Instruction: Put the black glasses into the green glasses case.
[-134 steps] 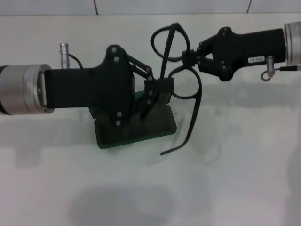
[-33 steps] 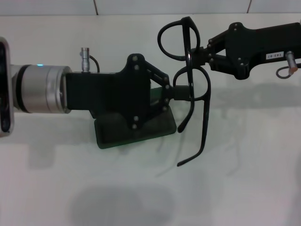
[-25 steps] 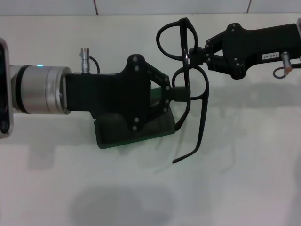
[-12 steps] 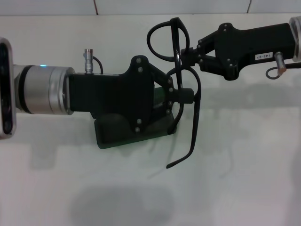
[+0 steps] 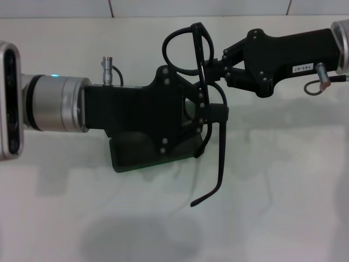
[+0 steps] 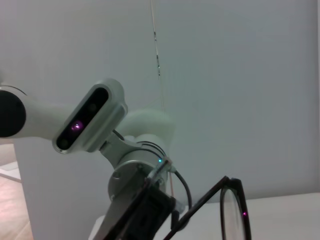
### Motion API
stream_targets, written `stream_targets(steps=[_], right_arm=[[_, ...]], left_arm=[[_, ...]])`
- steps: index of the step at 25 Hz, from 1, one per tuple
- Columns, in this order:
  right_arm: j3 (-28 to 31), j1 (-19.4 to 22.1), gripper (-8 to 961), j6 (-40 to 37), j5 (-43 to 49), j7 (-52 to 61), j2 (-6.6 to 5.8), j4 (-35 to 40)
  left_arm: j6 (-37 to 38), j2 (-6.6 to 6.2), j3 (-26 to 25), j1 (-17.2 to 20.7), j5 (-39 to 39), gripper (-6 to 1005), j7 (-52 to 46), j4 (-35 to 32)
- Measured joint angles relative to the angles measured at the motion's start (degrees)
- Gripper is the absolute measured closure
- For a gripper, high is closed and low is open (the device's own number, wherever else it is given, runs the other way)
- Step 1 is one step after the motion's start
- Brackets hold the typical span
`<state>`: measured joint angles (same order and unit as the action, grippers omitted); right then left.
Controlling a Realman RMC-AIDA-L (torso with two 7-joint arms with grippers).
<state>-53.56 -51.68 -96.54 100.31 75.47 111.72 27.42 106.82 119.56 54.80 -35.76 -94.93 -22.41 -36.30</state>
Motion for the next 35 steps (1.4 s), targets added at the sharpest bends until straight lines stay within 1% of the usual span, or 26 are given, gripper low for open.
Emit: stream_targets(steps=[2, 10, 23, 35], right_arm=[[0.0, 0.0, 915, -0.4, 0.0, 0.1, 0.29, 0.0], [0.0, 0.1, 915, -0.9, -0.3, 0.3, 0.75, 0.0], [0.0, 0.5, 915, -1.9, -2.4, 0.3, 0.78, 0.0], [0.0, 0.5, 915, -3.4, -3.0, 0.5, 1.06, 0.0]], left_arm=[[0.0, 0.02, 0.0, -0.1, 0.2, 1000, 0.0, 0.0], [-0.7, 0.26, 0.0, -0.4, 1.0, 1000, 0.0, 0.0], [-1.9, 0.41, 1.8, -1.1, 1.7, 1000, 0.2, 0.2], [-2.4, 0.5, 2.2, -1.2, 3.0, 1000, 0.2, 0.2]])
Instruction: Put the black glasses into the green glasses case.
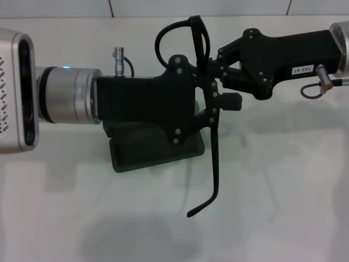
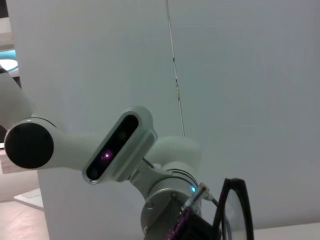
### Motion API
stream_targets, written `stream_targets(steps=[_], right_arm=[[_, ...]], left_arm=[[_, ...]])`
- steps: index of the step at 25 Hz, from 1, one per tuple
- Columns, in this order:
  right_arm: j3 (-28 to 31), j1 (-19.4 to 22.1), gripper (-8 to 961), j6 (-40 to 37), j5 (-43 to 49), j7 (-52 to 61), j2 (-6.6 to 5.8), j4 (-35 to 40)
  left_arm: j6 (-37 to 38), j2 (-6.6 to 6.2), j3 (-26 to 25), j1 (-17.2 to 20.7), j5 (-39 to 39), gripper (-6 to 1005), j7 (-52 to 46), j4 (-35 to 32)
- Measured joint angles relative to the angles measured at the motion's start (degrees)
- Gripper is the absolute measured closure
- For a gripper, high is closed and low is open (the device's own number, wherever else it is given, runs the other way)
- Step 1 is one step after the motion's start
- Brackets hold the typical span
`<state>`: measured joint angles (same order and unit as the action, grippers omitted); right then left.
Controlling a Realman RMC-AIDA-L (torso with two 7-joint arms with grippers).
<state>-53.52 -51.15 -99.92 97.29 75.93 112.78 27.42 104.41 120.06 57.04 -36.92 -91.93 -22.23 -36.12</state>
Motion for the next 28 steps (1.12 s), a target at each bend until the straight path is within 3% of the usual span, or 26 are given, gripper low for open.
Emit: stream_targets(steps=[16, 21, 28], right_arm=[[0.6, 0.9, 915, 1.3, -0.1, 0.0, -0.16, 0.0], [0.7, 1.4, 915, 4.7, 0.2, -0.1, -0.84, 0.0], [0.1, 3.2, 915, 8.2, 0.9, -0.2, -2.8, 0.0]], left_arm=[[-0.7, -0.01, 0.7, 0.1, 0.1, 1000, -0.1, 0.0], [-0.7, -0.01, 0.7, 0.2, 0.2, 1000, -0.3, 0.0], [-1.3, -0.27, 0.4, 0.6, 0.1, 1000, -1.1, 0.0]])
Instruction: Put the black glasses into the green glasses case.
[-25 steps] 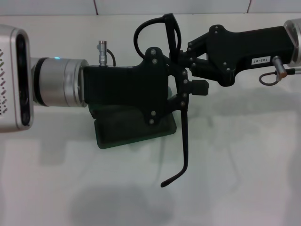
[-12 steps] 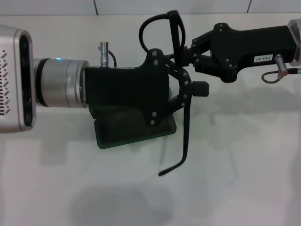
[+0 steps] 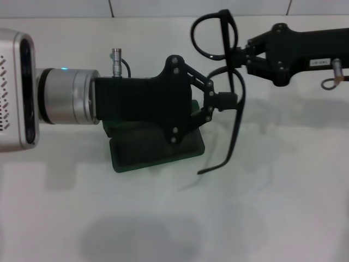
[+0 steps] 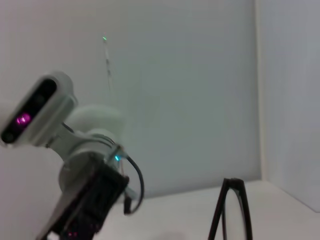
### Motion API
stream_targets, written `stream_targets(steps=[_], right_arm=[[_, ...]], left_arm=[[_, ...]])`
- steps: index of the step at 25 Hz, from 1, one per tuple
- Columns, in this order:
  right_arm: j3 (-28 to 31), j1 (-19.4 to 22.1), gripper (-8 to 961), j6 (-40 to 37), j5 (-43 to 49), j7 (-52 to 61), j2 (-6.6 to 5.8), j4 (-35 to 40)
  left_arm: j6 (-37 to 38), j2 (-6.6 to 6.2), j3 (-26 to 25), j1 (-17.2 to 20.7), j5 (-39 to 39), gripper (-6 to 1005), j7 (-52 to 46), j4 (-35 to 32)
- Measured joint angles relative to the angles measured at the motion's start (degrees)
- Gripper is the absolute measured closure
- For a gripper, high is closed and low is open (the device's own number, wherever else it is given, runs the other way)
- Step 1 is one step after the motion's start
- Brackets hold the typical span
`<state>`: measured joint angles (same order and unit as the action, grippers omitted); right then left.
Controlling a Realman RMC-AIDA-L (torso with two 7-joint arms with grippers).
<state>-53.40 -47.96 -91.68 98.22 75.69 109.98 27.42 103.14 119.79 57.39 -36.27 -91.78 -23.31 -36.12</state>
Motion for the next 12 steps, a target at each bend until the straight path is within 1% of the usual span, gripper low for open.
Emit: stream_targets(steps=[4, 8, 10, 12], right_arm=[[0.4, 0.9, 915, -0.2, 0.7, 0.0, -1.29, 0.0], [2.1, 1.7, 915, -4.7, -1.1, 0.4, -2.39, -0.1], [4.2, 1.7, 915, -7.2, -1.6, 1.1, -2.69, -0.1], [5.2, 1.7, 915, -7.6, -1.6, 1.7, -2.71, -0.1]], left_arm=[[-1.6, -0.16, -0.1, 1.4, -0.6, 1000, -1.0, 0.0], [-2.3, -0.33, -0.2, 3.3, -0.5, 1000, -1.1, 0.0], [-2.5, -0.36, -0.2, 4.0, -0.4, 1000, -1.1, 0.1], [-2.5, -0.36, -0.2, 4.6, -0.4, 1000, -1.1, 0.1]])
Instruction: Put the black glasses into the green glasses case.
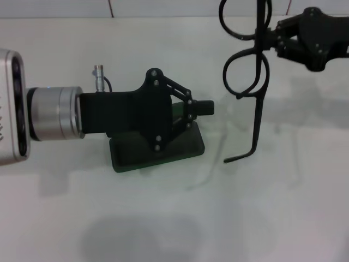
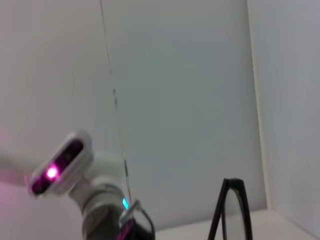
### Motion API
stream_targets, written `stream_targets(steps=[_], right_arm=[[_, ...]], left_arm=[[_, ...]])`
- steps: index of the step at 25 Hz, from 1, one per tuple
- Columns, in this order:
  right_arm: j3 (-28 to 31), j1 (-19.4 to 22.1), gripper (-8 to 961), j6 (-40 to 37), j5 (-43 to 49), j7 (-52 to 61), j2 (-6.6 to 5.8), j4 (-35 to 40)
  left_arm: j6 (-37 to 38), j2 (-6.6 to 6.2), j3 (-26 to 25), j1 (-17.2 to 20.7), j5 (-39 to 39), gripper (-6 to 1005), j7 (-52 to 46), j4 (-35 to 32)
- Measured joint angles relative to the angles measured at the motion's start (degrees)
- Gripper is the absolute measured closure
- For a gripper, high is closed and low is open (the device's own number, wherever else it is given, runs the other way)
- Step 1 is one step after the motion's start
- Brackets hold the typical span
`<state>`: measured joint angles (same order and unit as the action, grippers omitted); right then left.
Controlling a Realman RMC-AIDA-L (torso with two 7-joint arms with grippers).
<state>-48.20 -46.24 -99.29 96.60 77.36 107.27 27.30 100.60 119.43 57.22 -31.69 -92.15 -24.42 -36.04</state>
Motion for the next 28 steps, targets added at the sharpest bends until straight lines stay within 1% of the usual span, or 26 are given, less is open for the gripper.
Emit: stream_targets(steps=[4, 8, 10, 11, 16, 20, 24, 28], right_arm=[[1.6, -0.4, 915, -0.4, -0.4, 1.6, 0.13, -0.4], [2.0, -0.8, 915, -0.5, -2.9, 3.5, 0.59, -0.6], [2.0, -0.8, 915, 0.6, -4.4, 4.2, 1.04, -0.6], [2.0, -0.8, 915, 1.4, -4.9, 4.6, 1.44, -0.7], [2.1, -0.9, 915, 8.5, -5.4, 6.6, 3.13, -0.8], [2.0, -1.6, 915, 10.9, -5.5, 7.1, 4.05, -1.5], [1.7, -2.2, 915, 11.1, -5.4, 7.1, 4.71, -1.6], [1.3, -2.3, 915, 11.1, -4.9, 6.9, 4.86, -1.8]], left_arm=[[-0.1, 0.01, 0.0, 0.4, 0.1, 1000, 0.0, 0.0], [-0.1, 0.01, -0.1, 0.6, 0.1, 1000, 0.0, 0.0], [-0.1, 0.05, -0.1, 0.6, 0.1, 1000, 0.0, 0.0], [0.0, 0.08, 0.0, 0.6, 0.1, 1000, 0.0, 0.0], [0.5, 0.15, 0.3, 0.7, 0.1, 1000, 0.0, 0.0], [0.8, 0.24, 0.5, 0.7, 0.1, 1000, 0.0, 0.0], [1.3, 0.33, 0.5, 0.6, 0.0, 1000, 0.0, 0.0], [1.5, 0.37, 0.5, 0.4, 0.2, 1000, 0.0, 0.0]])
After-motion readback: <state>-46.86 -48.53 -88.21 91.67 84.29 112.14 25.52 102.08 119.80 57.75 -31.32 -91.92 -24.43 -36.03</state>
